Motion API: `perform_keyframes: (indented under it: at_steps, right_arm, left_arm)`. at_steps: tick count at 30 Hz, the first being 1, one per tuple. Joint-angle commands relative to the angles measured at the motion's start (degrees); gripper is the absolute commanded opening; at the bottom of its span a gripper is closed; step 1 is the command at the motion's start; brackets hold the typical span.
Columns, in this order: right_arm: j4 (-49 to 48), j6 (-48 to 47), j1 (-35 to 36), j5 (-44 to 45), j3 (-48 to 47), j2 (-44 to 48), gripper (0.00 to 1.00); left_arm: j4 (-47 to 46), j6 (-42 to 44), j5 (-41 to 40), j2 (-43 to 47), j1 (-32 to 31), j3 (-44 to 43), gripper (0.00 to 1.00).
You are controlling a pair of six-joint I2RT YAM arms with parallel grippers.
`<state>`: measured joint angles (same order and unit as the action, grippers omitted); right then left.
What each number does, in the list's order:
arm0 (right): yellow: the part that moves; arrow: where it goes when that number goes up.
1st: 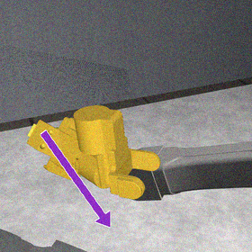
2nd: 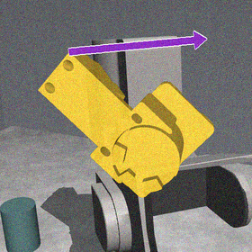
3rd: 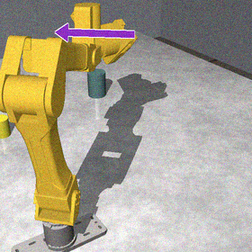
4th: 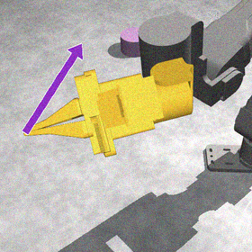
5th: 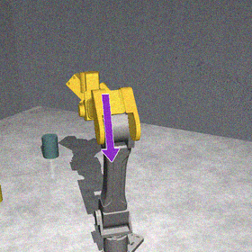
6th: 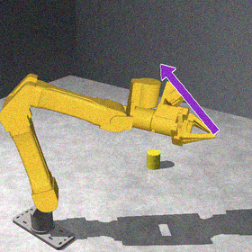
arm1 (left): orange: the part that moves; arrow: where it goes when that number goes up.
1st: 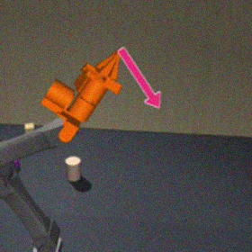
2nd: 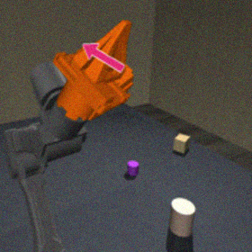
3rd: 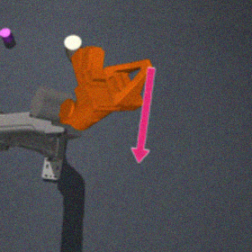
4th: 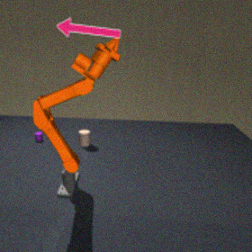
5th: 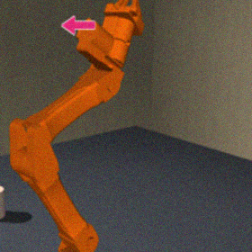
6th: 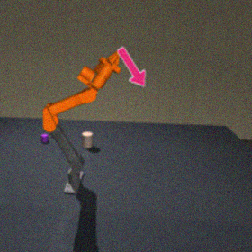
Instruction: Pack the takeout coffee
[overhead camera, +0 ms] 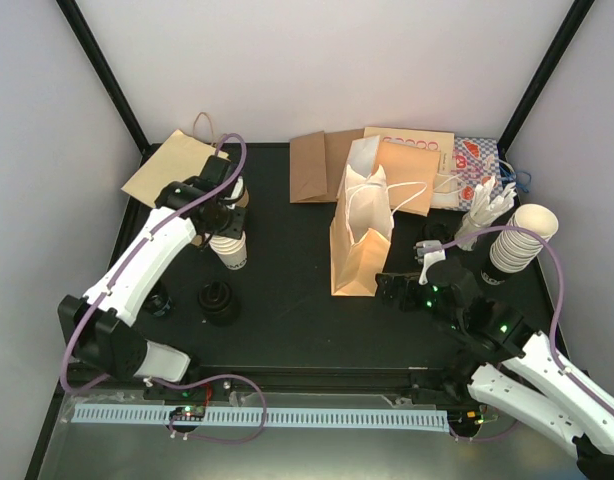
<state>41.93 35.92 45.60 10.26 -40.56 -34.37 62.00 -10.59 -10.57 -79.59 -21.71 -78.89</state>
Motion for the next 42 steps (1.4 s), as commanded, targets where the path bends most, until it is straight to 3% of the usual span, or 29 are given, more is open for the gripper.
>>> perform_keyframes:
  at_steps: [1,12,20,25,42]
  right_arm:
    - [-1.1,-0.3,-0.1,-0.9,0.7,0.2,1.0]
    - [-1.2,-0.1,-0.1,-0.7,0.7,0.2,1.0]
    - [-1.4,-0.2,-0.1,-0.2,0.3,-0.4,1.0]
    - [-1.4,-0.3,-0.1,0.0,0.2,-0.4,1.0]
    - [-2.0,-0.3,-0.2,-0.3,0.3,-1.4,1.0]
  left_arm:
    - [2.5,2.4,3.1,-2.3,0.6,-2.9,0.47]
    - [2.0,2.7,2.3,-5.1,1.3,-3.0,0.32]
    - [1.9,3.1,4.5,-5.7,1.3,-2.5,0.28]
    - [2.5,3.5,3.7,-5.8,1.3,-2.7,0.02]
    - [9.4,2.0,-0.1,-1.8,1.1,-8.4,0.02]
